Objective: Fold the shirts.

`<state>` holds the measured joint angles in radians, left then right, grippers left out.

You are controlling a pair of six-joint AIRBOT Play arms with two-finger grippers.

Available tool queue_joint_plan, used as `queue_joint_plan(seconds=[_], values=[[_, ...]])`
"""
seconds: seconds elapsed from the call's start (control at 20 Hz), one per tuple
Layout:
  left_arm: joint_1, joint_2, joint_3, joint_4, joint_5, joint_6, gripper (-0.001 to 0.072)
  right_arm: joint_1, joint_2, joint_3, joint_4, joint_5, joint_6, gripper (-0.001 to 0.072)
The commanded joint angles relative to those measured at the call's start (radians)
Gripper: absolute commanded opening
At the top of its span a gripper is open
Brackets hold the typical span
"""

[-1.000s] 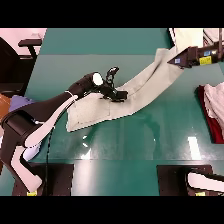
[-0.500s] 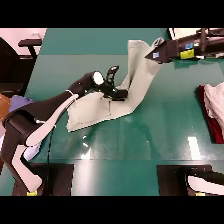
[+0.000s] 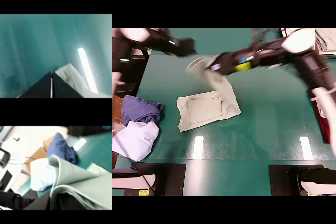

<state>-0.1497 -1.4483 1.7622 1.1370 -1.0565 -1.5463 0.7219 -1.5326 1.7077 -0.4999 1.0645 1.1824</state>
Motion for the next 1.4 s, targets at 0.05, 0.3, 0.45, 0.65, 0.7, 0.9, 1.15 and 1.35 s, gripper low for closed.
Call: queue_joint_plan(seconds=[0.05, 0.3, 0.45, 0.65, 0.7, 0.9, 1.15, 1.35], values=[[0.171, 0.19, 0.012, 0.09, -0.03, 0.01, 0.0027, 0.213, -0.17, 0.001, 0.116, -0.173, -0.108, 0.0459], [0.223, 0.224, 0.012, 0.092, -0.125, 0.011, 0.0027, 0.119, -0.169, -0.002, -0.061, -0.012, -0.067, 0.0449], [0.223, 0.224, 0.012, 0.09, -0.142, 0.02, 0.0026, -0.027, -0.135, -0.002, -0.318, 0.087, 0.053, 0.0449], [0.22, 0.223, 0.012, 0.09, -0.158, 0.021, 0.0027, -0.249, -0.136, -0.026, -0.451, 0.23, 0.169, 0.0455], [0.22, 0.223, 0.012, 0.089, -0.157, 0.021, 0.0027, -0.295, -0.136, -0.063, -0.439, 0.229, 0.172, 0.0494], [0.22, 0.222, 0.012, 0.089, -0.156, 0.021, 0.0027, -0.403, -0.137, -0.244, -0.432, 0.18, 0.172, 0.0634], [0.22, 0.221, -0.014, 0.087, -0.142, 0.021, 0.0027, -0.378, -0.222, -0.333, -0.222, 0.165, 0.107, 0.0626], [0.22, 0.22, -0.026, 0.081, -0.143, 0.021, 0.0027, -0.288, -0.333, -0.266, -0.143, 0.16, 0.098, 0.0606]])
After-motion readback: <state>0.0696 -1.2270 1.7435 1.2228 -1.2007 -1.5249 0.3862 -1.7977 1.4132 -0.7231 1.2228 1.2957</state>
